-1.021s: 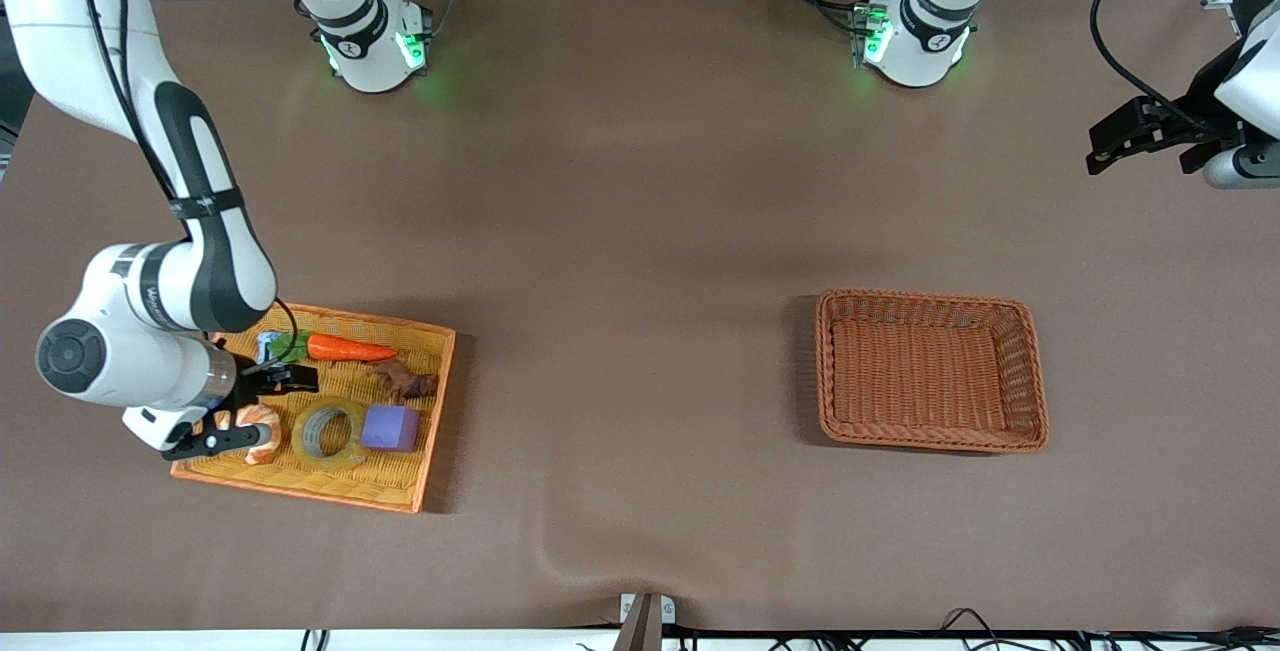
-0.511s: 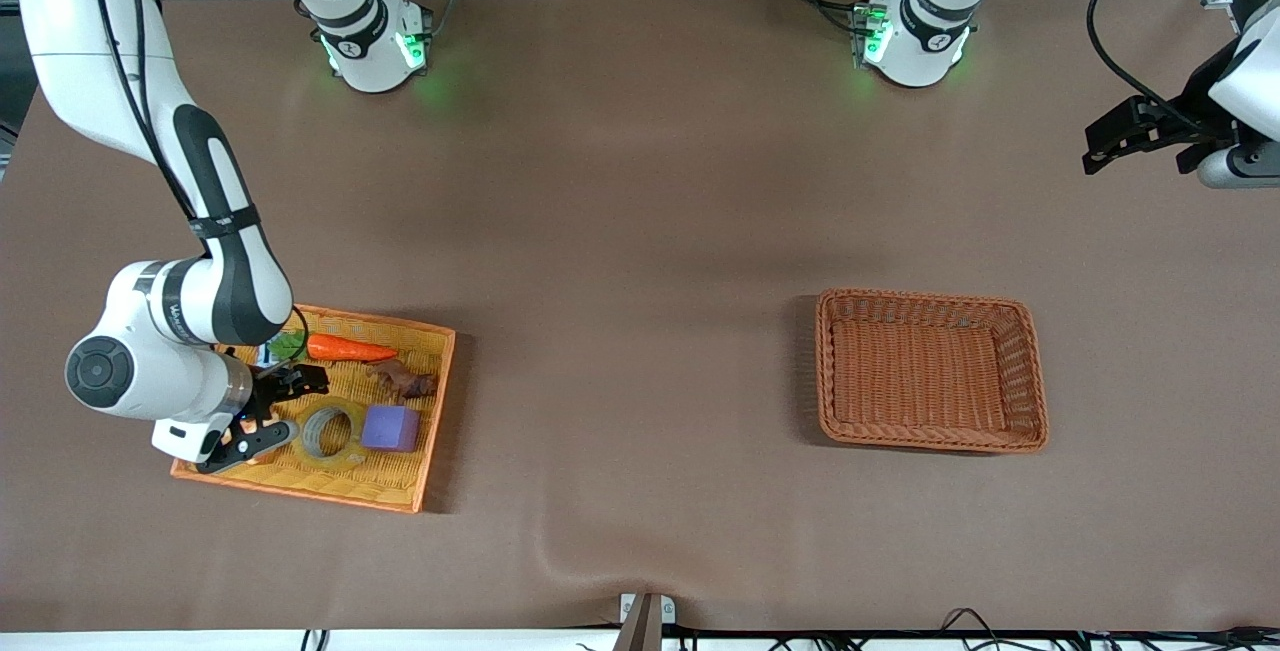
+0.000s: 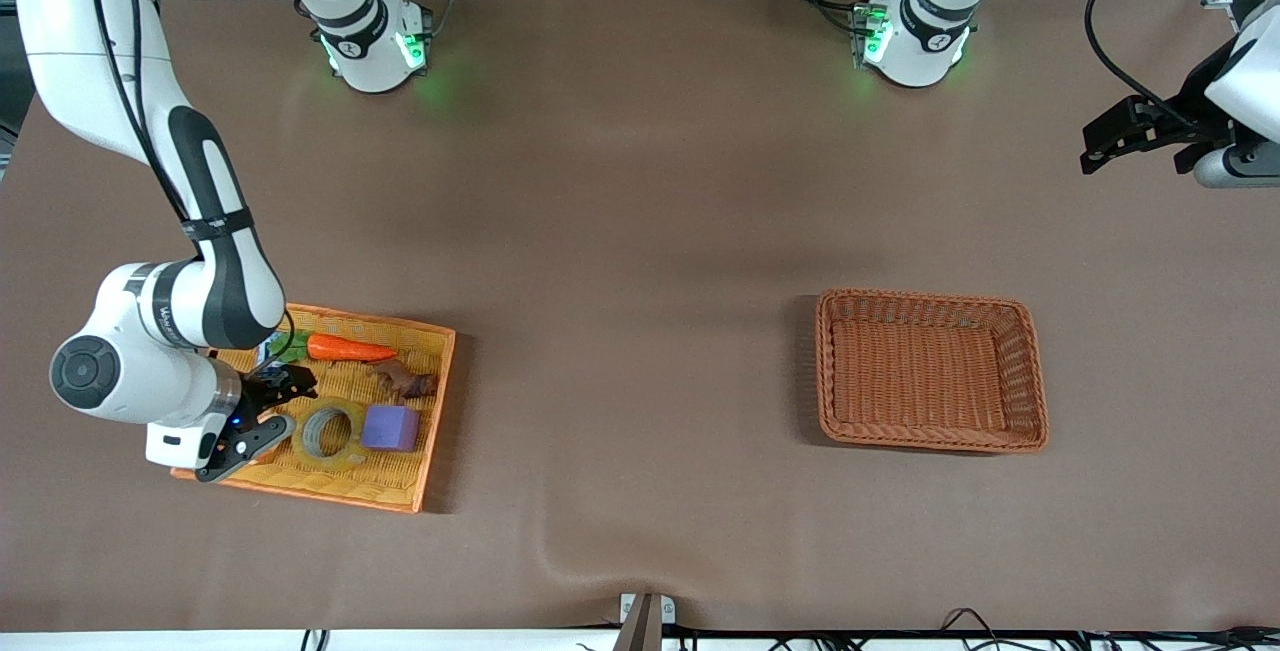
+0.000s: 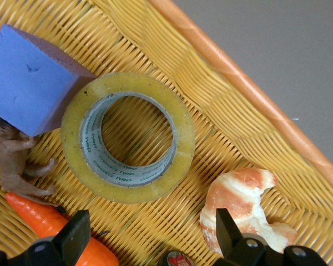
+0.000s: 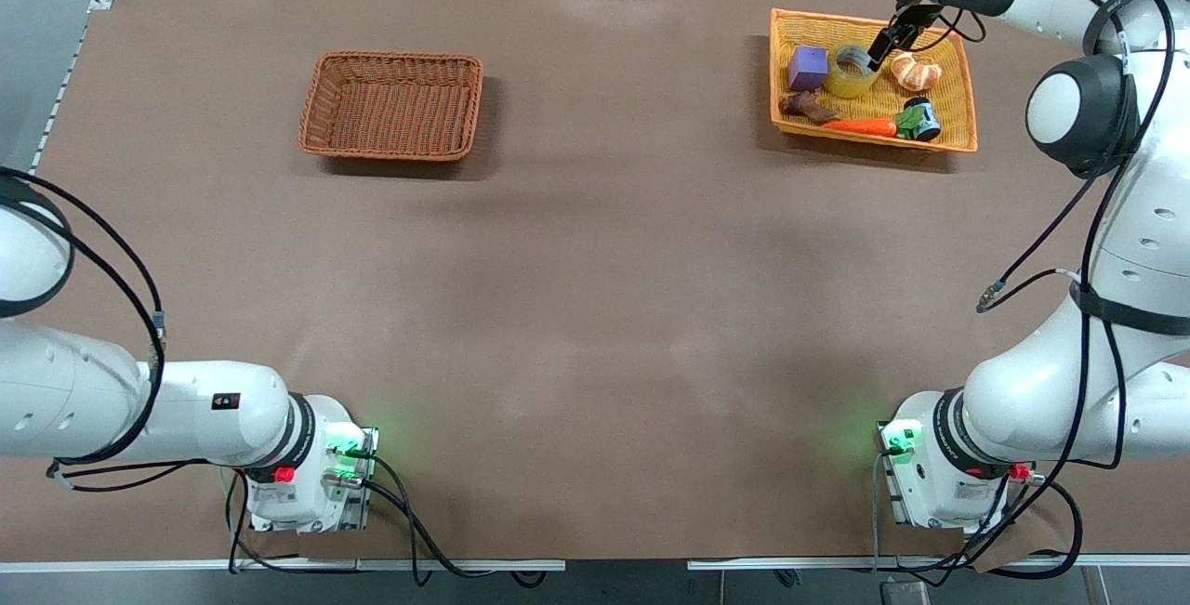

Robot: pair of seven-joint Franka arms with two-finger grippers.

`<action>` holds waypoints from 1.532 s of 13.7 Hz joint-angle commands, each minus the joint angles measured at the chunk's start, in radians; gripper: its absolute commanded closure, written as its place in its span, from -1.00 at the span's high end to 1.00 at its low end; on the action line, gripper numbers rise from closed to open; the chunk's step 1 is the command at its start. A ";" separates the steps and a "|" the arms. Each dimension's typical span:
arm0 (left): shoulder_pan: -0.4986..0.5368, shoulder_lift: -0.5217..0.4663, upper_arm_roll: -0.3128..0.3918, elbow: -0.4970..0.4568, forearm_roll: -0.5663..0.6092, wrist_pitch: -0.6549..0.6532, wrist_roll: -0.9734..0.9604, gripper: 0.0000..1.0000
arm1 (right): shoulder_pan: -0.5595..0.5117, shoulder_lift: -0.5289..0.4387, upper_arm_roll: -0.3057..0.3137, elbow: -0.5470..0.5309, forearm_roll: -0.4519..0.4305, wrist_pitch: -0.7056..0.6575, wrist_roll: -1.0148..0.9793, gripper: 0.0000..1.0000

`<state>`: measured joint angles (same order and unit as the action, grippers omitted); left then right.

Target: Transfer tape with both arms

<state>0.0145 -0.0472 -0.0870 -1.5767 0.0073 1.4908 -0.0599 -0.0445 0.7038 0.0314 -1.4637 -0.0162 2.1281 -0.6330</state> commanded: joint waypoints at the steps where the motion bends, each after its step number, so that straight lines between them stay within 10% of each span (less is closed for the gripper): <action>1: 0.002 -0.005 0.000 -0.006 0.000 0.009 0.020 1.00 | 0.009 -0.003 0.002 0.034 -0.016 -0.057 -0.011 1.00; 11: -0.004 0.030 -0.002 -0.008 -0.001 0.062 0.020 1.00 | -0.138 -0.095 0.001 0.094 -0.013 -0.437 0.117 1.00; 21: -0.004 0.044 -0.002 -0.008 0.000 0.069 0.020 1.00 | -0.040 -0.021 0.005 0.148 -0.008 -0.263 0.907 1.00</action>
<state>0.0123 0.0044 -0.0892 -1.5821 0.0073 1.5505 -0.0599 -0.1283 0.6628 0.0369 -1.3337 -0.0152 1.8388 0.1493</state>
